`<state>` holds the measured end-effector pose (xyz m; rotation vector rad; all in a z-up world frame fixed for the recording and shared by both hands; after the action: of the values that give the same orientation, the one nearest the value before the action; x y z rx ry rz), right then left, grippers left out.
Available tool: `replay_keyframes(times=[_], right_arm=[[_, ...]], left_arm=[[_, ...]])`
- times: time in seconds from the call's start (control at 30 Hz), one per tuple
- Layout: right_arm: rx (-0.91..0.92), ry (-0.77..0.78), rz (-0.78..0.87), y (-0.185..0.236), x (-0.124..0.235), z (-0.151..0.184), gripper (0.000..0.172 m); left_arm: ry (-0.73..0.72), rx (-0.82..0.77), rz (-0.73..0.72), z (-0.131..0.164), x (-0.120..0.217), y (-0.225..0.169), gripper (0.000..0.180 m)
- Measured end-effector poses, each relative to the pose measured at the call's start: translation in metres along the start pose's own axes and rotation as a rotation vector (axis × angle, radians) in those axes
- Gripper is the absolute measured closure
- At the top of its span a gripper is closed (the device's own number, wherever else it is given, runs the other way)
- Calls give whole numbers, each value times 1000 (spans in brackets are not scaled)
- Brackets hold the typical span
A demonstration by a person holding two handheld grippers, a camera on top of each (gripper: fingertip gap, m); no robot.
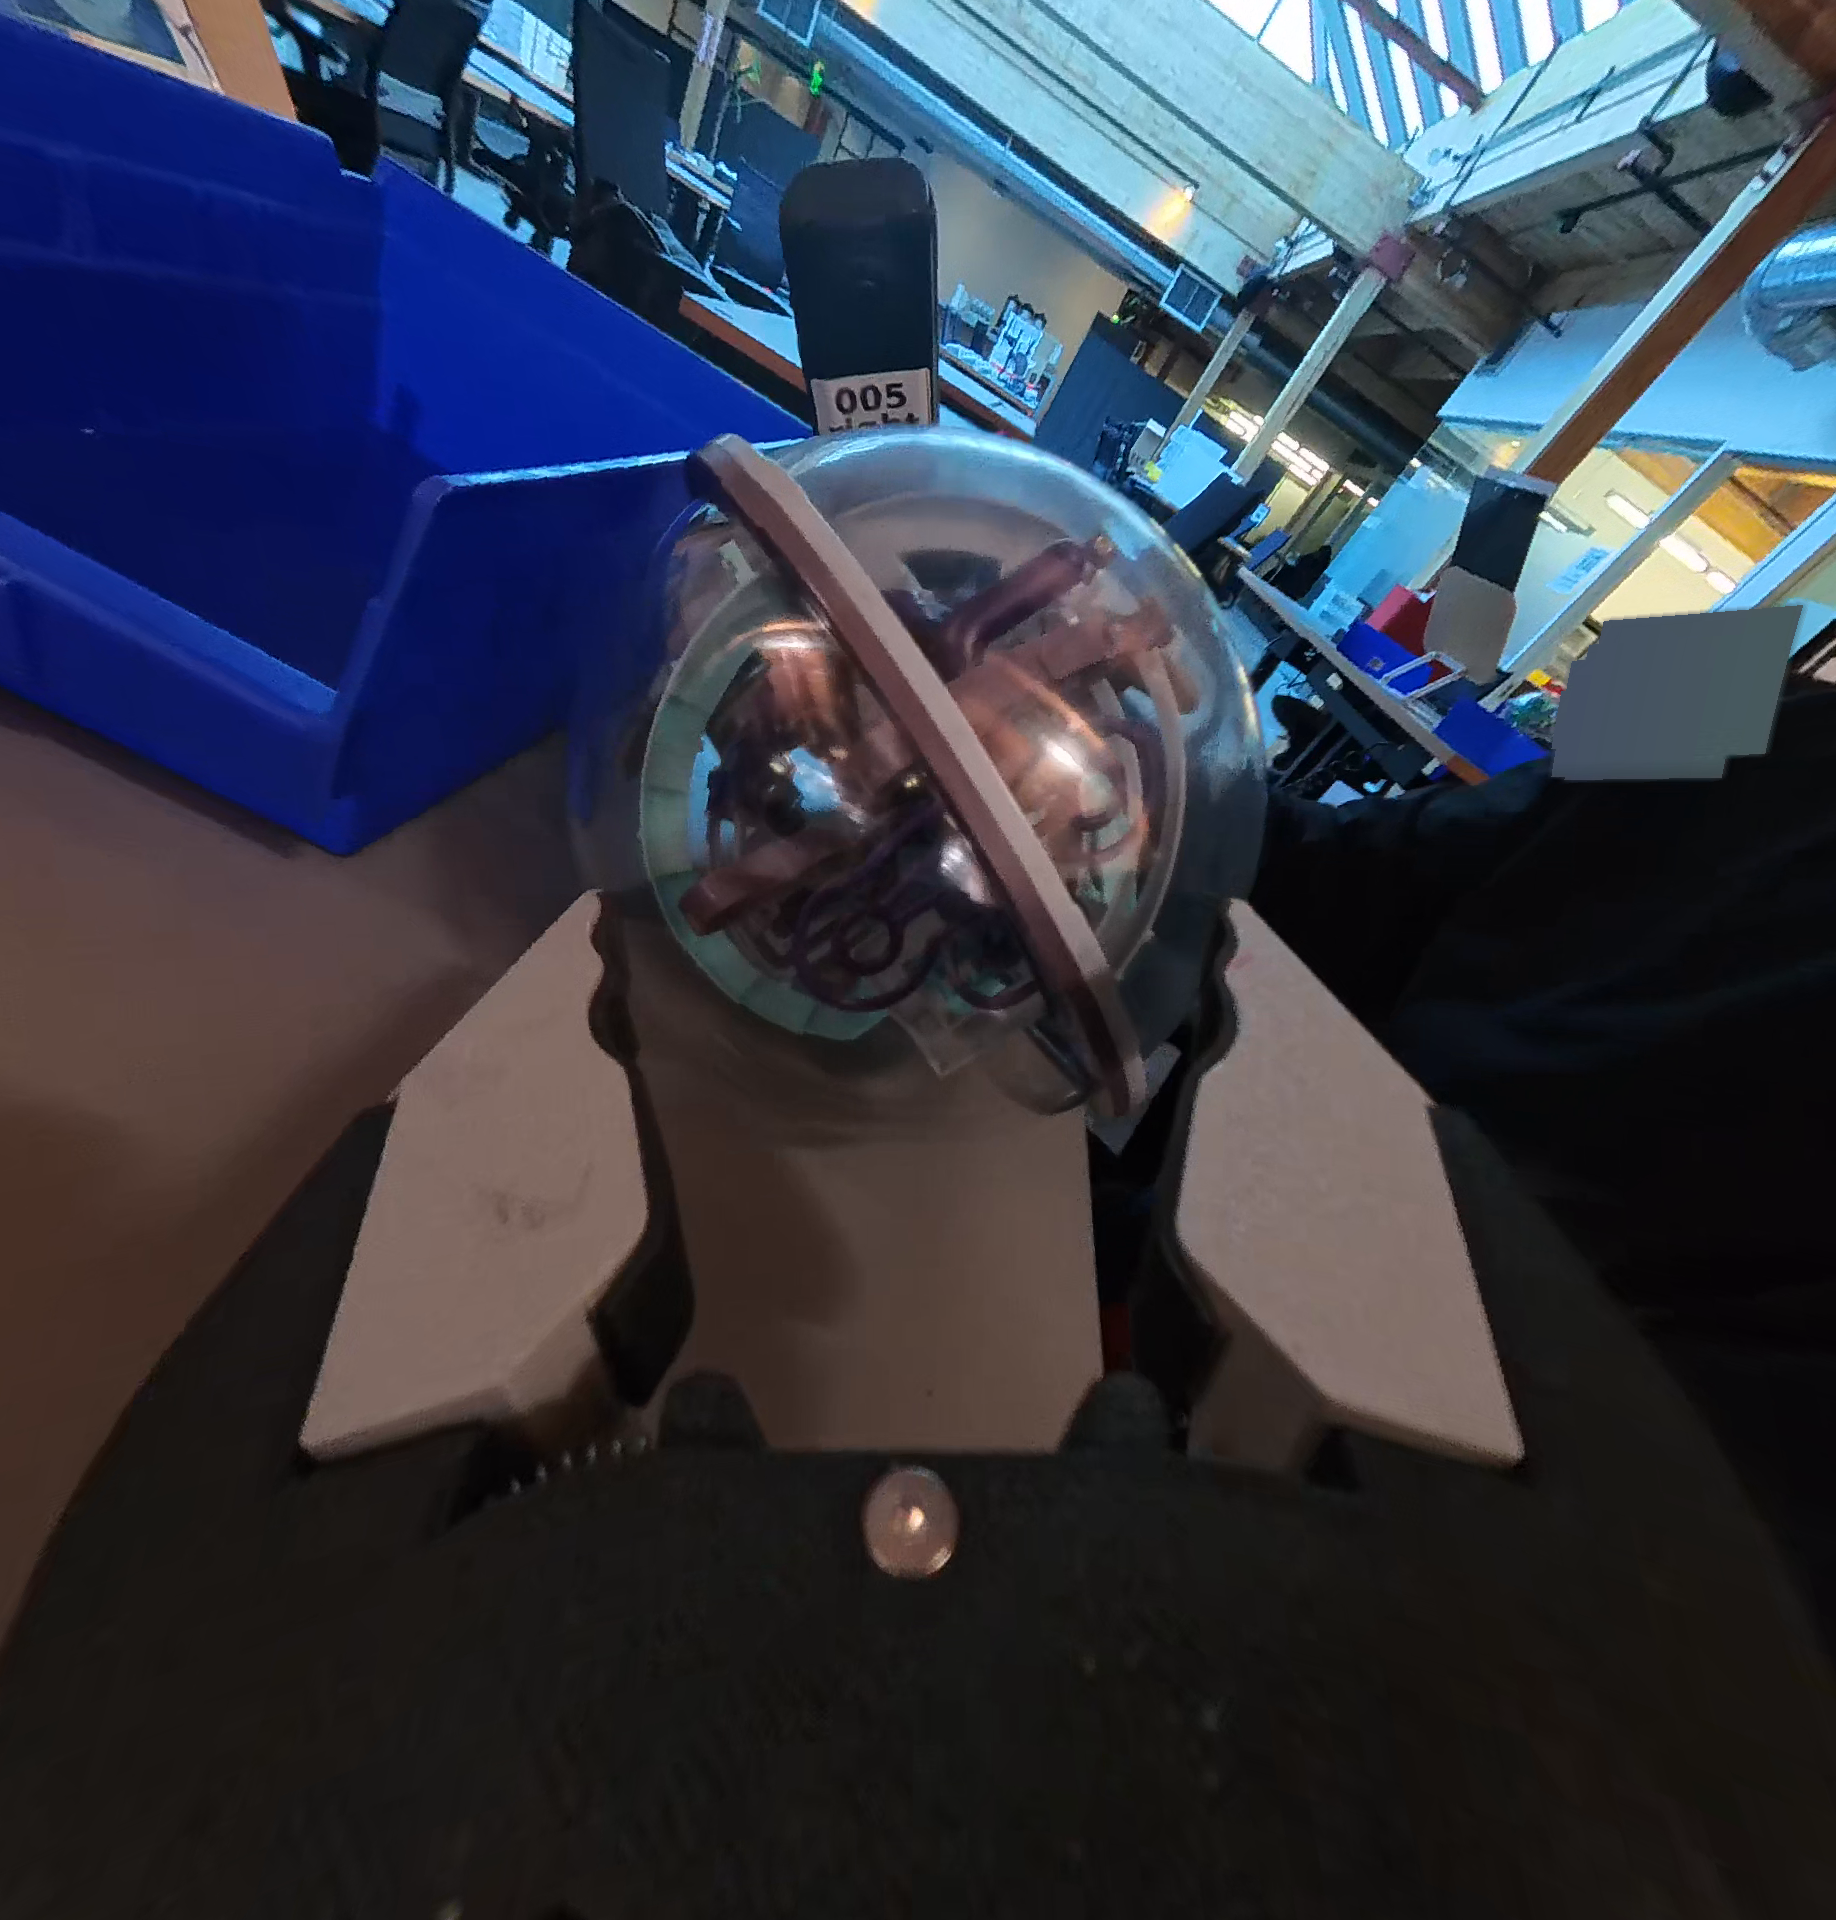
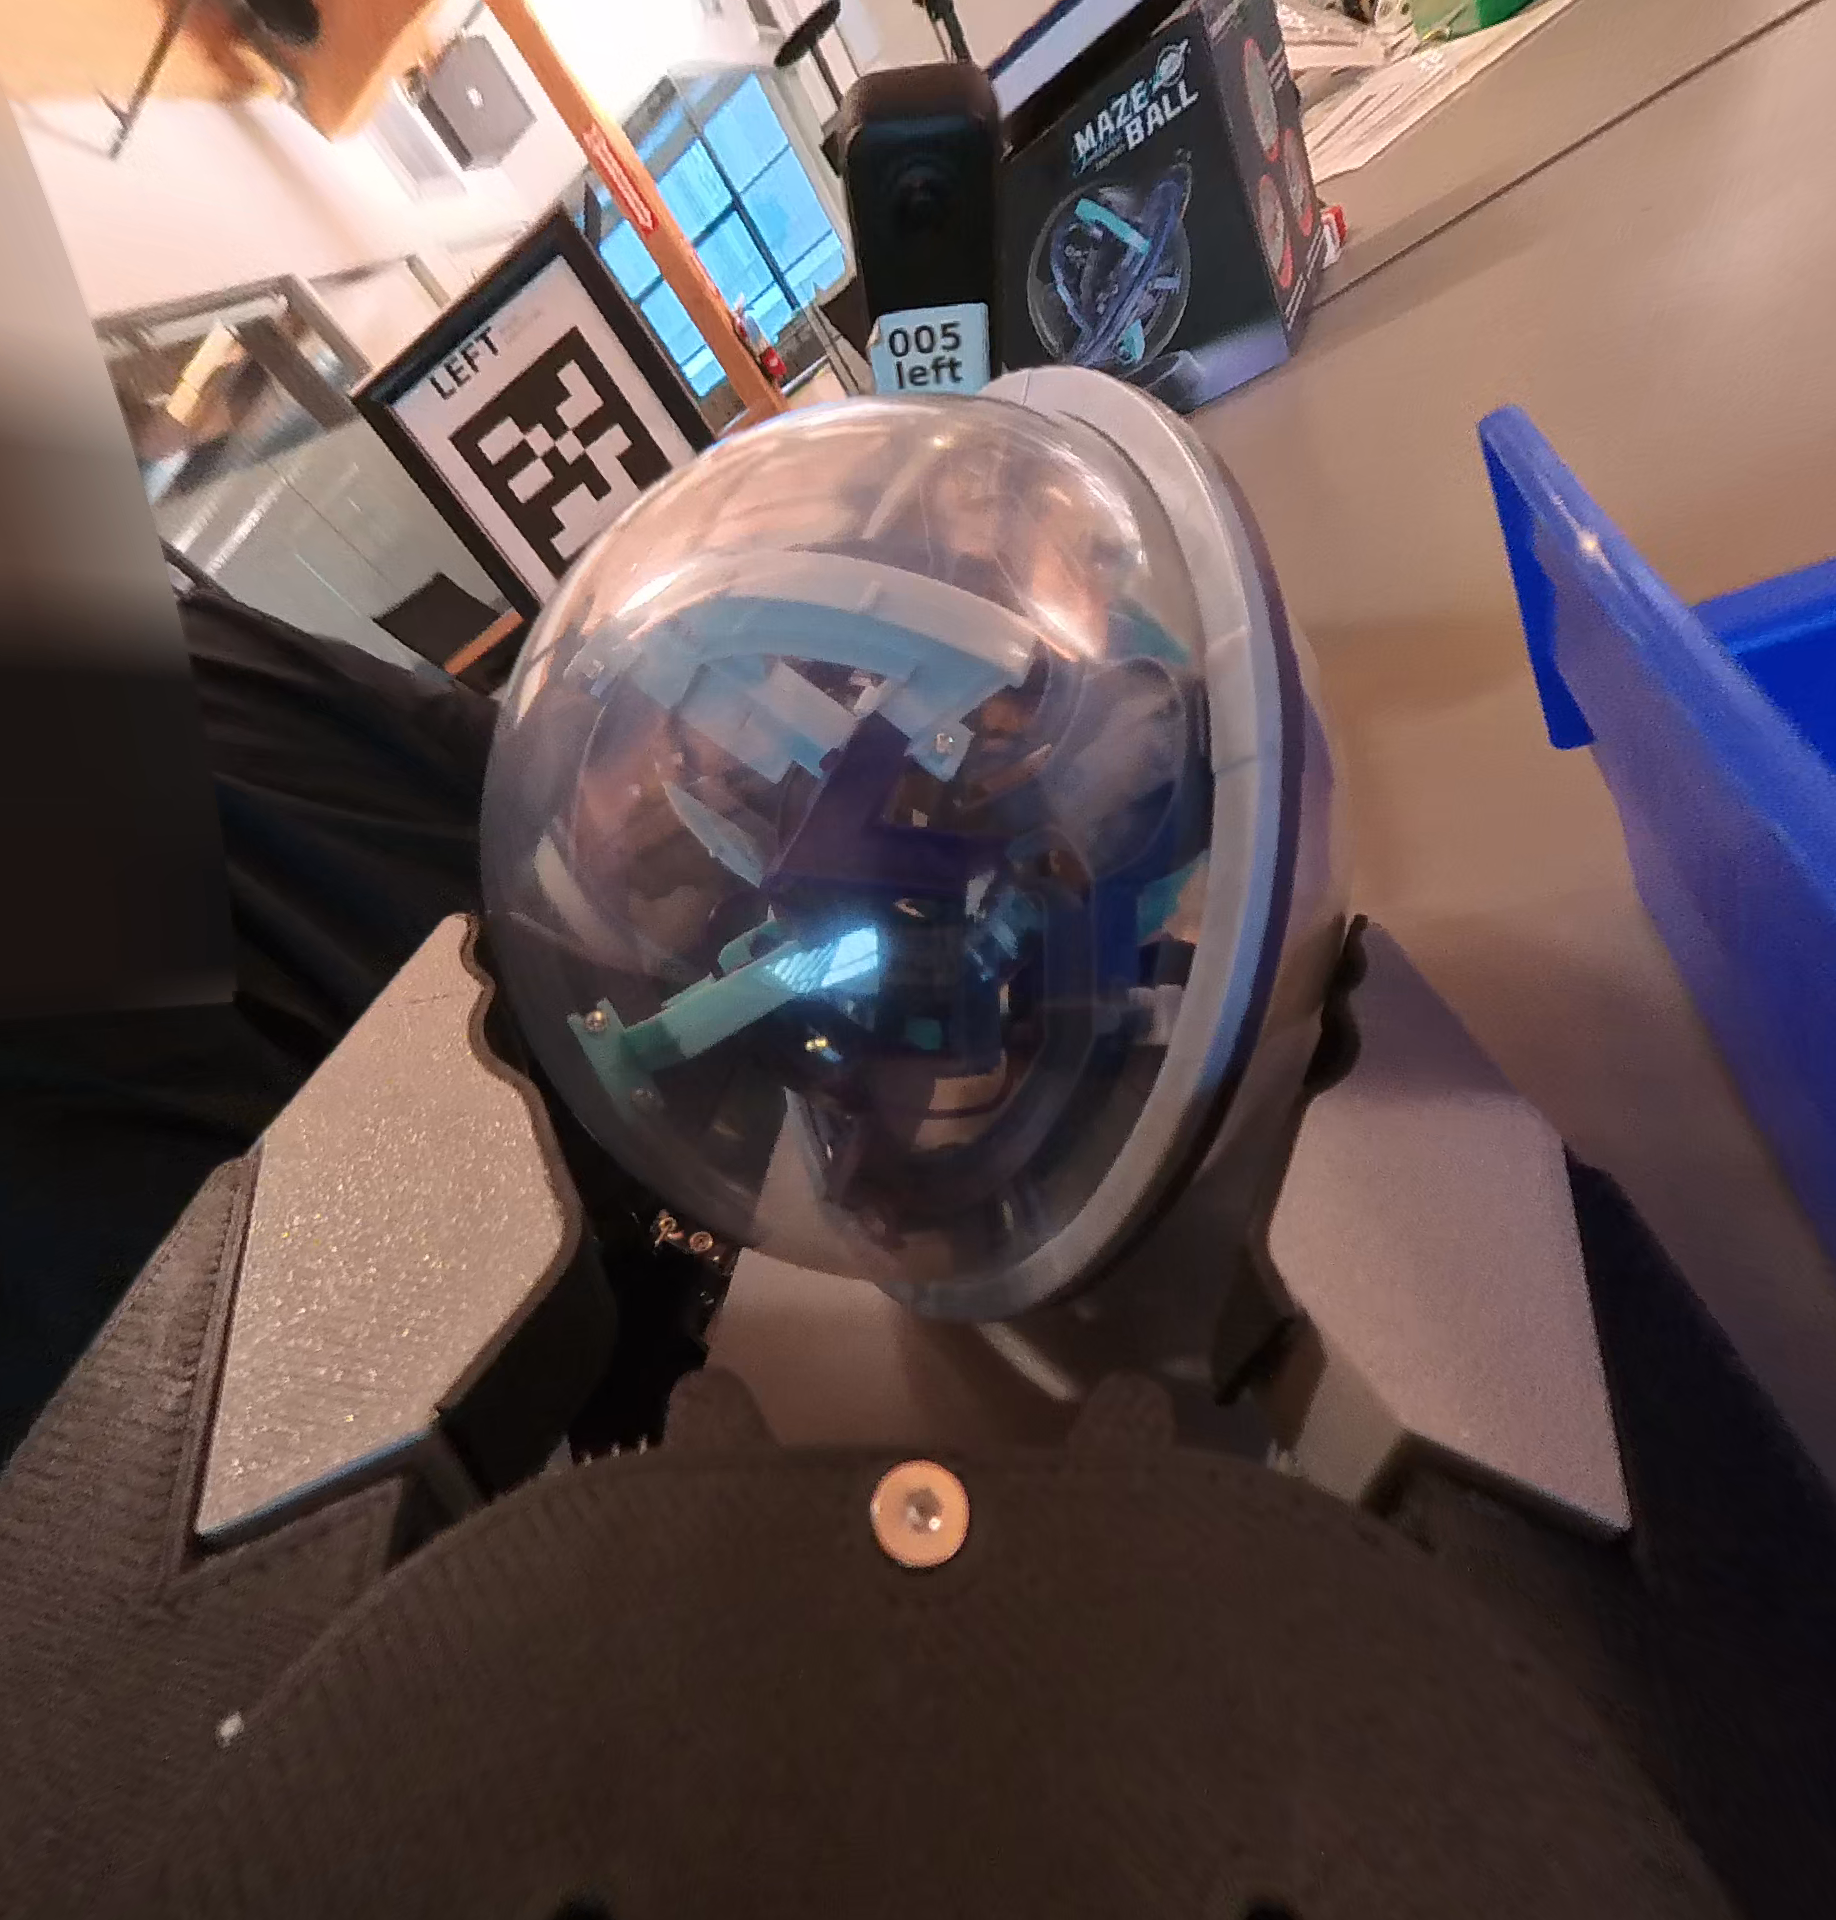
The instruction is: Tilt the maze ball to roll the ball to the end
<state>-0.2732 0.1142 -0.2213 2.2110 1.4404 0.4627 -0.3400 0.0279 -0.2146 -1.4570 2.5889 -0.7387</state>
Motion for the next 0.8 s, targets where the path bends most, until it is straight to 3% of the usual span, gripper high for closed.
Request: replay_keyframes(times=[0.8], right_arm=[[9,-7,-7,-1,-5,1,15]], left_arm=[[13,-59,-39,-6,-1,-4,76]])
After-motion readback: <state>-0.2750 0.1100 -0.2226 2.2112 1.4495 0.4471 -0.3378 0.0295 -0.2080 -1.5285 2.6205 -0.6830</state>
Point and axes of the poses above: each gripper's, where its closed fingertips meet, x back along the fingers, z out of its underside, y = z × x across the jaws, the point moved 3 cm from there along x, back along the fingers, and after that the axes turned 9 degrees about -z, right-handed, at the moved point
